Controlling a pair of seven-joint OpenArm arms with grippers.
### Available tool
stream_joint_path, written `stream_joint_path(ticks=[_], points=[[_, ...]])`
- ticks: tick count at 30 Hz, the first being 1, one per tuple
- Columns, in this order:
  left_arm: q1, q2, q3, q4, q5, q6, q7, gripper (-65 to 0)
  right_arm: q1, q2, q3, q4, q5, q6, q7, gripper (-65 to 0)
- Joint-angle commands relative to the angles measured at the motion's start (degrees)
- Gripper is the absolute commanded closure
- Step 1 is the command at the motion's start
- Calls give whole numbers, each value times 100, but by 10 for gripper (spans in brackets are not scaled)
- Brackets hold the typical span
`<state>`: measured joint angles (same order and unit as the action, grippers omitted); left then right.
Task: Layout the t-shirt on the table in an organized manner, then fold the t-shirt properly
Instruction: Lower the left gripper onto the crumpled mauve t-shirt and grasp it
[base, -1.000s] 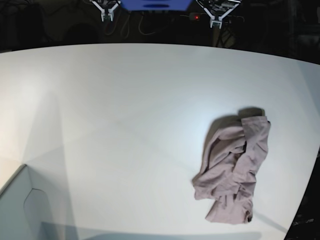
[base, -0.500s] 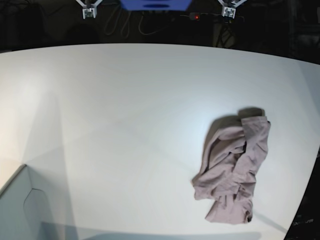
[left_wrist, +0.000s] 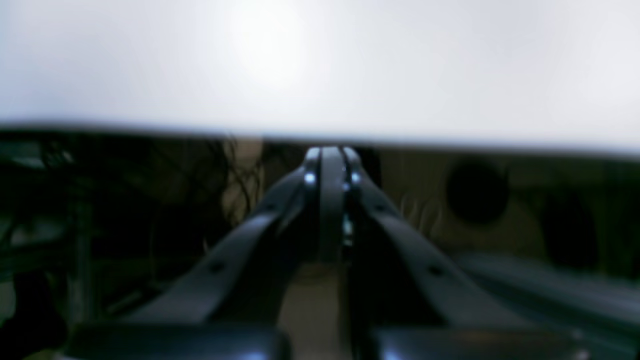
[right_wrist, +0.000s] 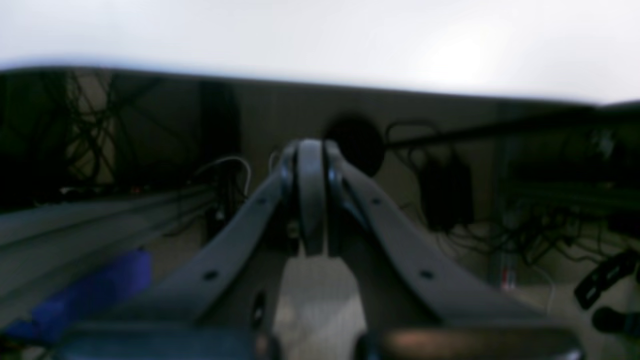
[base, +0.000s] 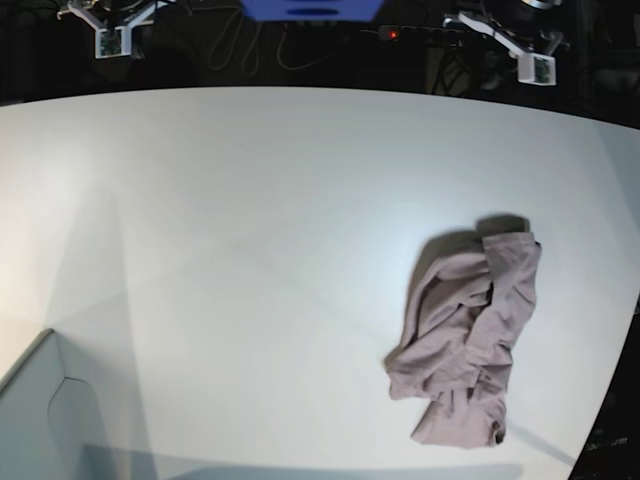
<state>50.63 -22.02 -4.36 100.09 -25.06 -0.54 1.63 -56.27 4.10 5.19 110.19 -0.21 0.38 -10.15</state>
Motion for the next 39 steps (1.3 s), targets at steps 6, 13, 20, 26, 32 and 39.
stream_joint_path(ticks=[6,13,20,26,32,39], points=[[67,431,-1010,843,-171,32,-106,-256,-48,34,-5,581,-10,-7,141,0],[-1076,624,-1063,782,-180,67,-27,-283,128,17,-31,590,-10,1,149,-177],[-2395,1081,-1098,588,-145,40,1248,-437,128,43,-31,581,-10,1,149,-281],[-3283,1301,-1098,-431,-136,84,1503,-477,137,43,-31,563,-10,1,149,-281],[-3969,1292,-1063,-1205,128,84,1494,-477,146,61,-31,546,-10,1,149,-281],[-4654,1556,-1098,-1803,1455,84,1494,-477,242,131,-22,537,-10,1,-70,-281]])
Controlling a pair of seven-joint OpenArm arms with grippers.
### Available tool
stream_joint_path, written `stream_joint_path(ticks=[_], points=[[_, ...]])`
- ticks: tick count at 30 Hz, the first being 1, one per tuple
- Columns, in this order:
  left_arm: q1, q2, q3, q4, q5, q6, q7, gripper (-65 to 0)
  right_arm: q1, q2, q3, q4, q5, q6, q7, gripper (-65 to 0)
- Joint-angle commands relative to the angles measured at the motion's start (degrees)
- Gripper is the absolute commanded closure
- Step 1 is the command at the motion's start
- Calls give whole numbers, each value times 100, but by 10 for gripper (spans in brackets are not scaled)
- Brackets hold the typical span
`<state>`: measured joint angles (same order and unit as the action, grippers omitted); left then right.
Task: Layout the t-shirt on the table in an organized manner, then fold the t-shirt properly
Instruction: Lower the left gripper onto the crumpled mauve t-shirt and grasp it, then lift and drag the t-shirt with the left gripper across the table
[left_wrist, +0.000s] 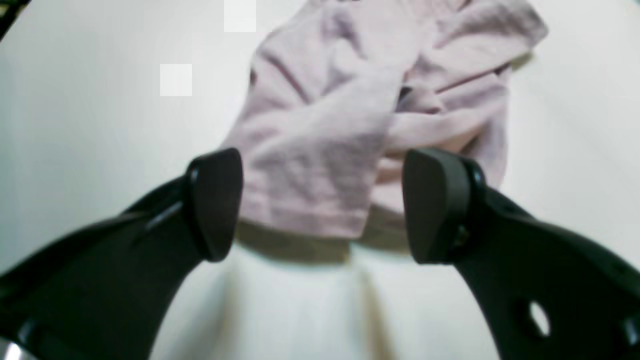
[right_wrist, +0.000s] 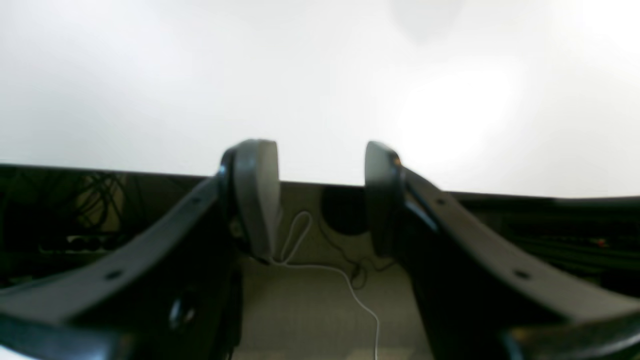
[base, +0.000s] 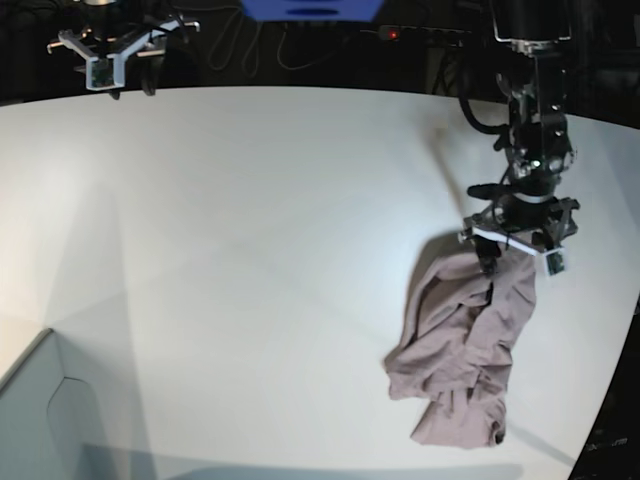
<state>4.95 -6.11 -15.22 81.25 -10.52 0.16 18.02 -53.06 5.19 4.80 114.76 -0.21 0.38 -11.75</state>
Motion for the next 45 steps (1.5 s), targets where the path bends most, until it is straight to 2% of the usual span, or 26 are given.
stream_joint_path(ticks=[1,6,12,22,28,37,45], points=[[-148,-9,-12,-24,125,14,-145,-477,0,22,17,80,-10,1,-16,-281],[-368,141,6,-411,406,14,-154,-477,238,22,17,80,-10,1,-553,-281],[-526,123,6,-728,415,14,-154,-459,273,109,8,80,-10,1,-605,-281],[-570,97,-12,-815,380,-12,-163,-223,466,162,8,80,-10,1,-614,-281],[-429,105,-135,-613,362,6,-163,-7,501,162,8,80,-10,1,-614,-281],[125,149,-302,1022,345,6,-145,0,580,171,-1,71,-10,1,-614,-281],[221,607,-258,2613,345,-30,-119,0,580,171,8,71,-10,1,-614,-281]])
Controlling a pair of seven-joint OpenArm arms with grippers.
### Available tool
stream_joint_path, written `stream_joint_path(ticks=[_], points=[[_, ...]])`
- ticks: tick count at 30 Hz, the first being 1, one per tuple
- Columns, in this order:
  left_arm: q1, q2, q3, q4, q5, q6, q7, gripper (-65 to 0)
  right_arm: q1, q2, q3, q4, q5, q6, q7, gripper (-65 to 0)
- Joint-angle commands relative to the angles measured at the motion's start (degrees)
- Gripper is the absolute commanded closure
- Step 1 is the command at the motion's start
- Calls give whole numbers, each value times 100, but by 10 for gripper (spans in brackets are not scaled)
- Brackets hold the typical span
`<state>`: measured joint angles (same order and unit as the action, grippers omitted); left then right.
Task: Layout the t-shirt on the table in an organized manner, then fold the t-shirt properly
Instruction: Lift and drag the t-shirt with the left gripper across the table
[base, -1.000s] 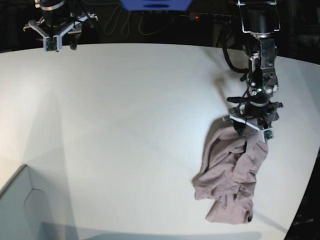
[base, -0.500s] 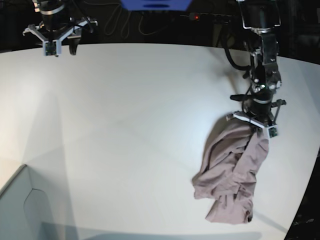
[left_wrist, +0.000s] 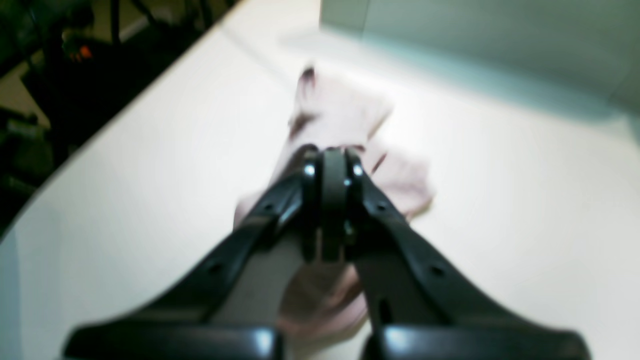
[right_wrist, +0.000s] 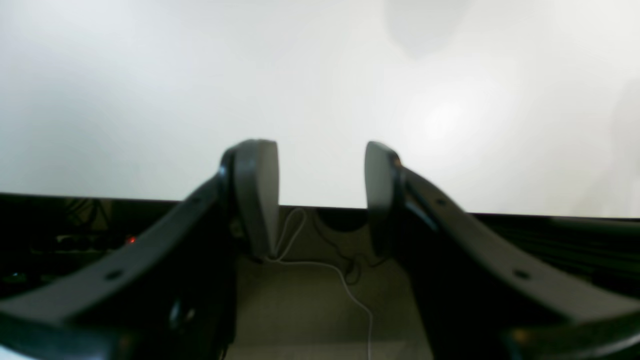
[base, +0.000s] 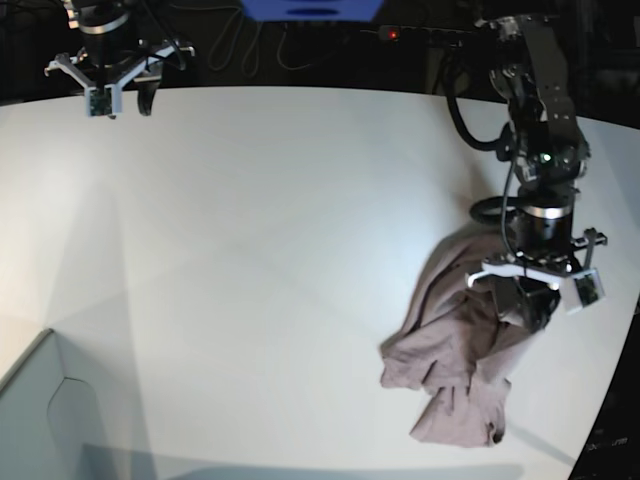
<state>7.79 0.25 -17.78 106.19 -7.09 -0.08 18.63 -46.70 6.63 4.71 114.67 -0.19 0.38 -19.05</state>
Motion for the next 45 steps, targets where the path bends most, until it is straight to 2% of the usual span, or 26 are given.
stream_joint_path(ticks=[1,6,9,13,16,20,24,37,41,45], points=[[-89,58,42,251,2,-6,-180,0,-56,27,17,80,-12,1,116,-281],[-414,190,851,515,2,12,-206,0,-64,27,26,80,-12,1,116,-281],[-652,217,1615,488,2,30,-206,0,-73,18,43,80,-12,1,116,-281],[-854,744,2328,383,63,3,-180,0,-91,18,61,80,-12,1,107,-281],[-907,875,2908,330,81,-6,-171,0,-99,9,61,80,-12,1,107,-281],[-880,875,3444,154,309,-6,-206,0,-91,0,61,89,-12,1,-324,-281],[-766,875,3637,14,327,-6,-215,0,-73,0,61,89,-12,1,-570,-281],[-353,577,3725,603,300,-14,-215,0,-56,0,61,89,-12,1,-587,-281],[-467,630,4051,550,318,-14,-215,0,-73,18,114,89,-12,1,-587,-281],[-792,823,4789,93,353,-23,-215,0,-117,-17,333,89,-12,1,-596,-281]])
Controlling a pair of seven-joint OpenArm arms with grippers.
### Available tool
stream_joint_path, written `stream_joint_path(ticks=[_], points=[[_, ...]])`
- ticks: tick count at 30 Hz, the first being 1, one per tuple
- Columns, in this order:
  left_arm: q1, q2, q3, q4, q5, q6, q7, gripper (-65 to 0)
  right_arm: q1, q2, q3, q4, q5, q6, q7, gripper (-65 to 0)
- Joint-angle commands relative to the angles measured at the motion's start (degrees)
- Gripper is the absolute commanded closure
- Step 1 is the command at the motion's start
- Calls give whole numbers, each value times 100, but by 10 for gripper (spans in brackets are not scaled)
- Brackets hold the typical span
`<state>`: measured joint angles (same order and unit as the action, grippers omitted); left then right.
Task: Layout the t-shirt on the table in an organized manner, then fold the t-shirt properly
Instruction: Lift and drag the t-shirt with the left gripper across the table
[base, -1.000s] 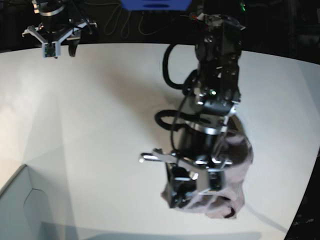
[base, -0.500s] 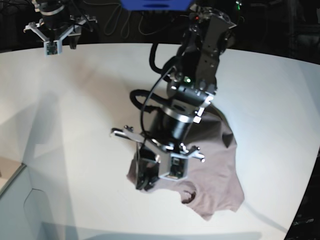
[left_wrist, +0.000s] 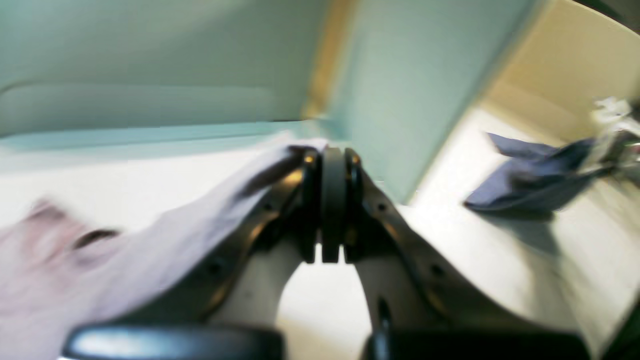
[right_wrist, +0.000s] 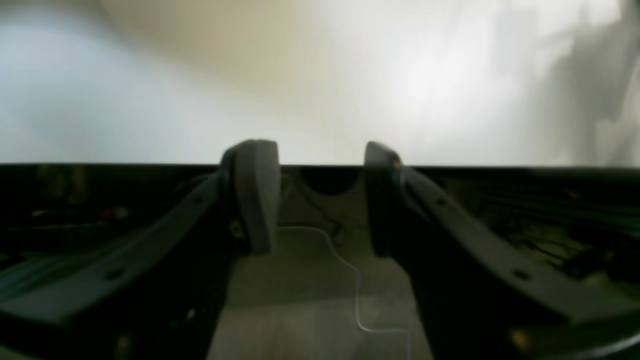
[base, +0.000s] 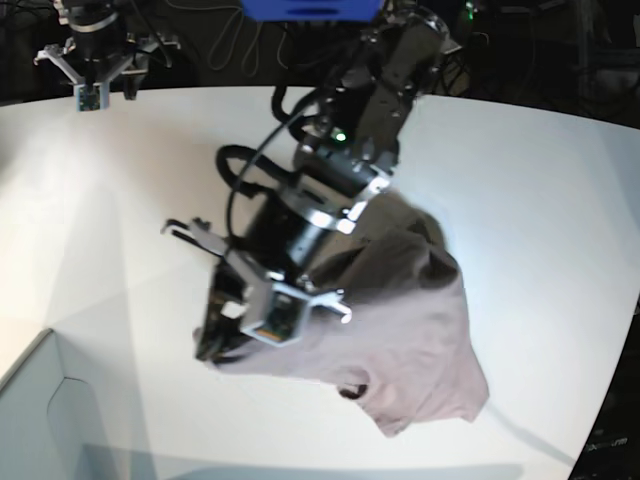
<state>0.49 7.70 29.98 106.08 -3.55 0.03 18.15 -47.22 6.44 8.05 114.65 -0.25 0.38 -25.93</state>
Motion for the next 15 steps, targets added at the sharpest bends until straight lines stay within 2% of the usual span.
stream_joint_path(ticks=[1,8,12,13,15], points=[[-159,130,172,-81,-1,-34,-167,0,-126,-33,69,91,-6,1,92,-281],[-1012,130,1341,-1531,-62,-34,-193,0,-320,-402,685,91,-6,1,92,-281],[-1407,130,1991,-2323,-62,-25,-589,-2,-399,-516,869,91,-6,1,92,-281],[-1416,130,2079,-2472,-62,-25,-677,-11,-416,-516,869,91,-6,1,92,-281],[-1451,130,2141,-2709,-62,-25,-756,-75,-416,-516,869,91,-6,1,92,-281]])
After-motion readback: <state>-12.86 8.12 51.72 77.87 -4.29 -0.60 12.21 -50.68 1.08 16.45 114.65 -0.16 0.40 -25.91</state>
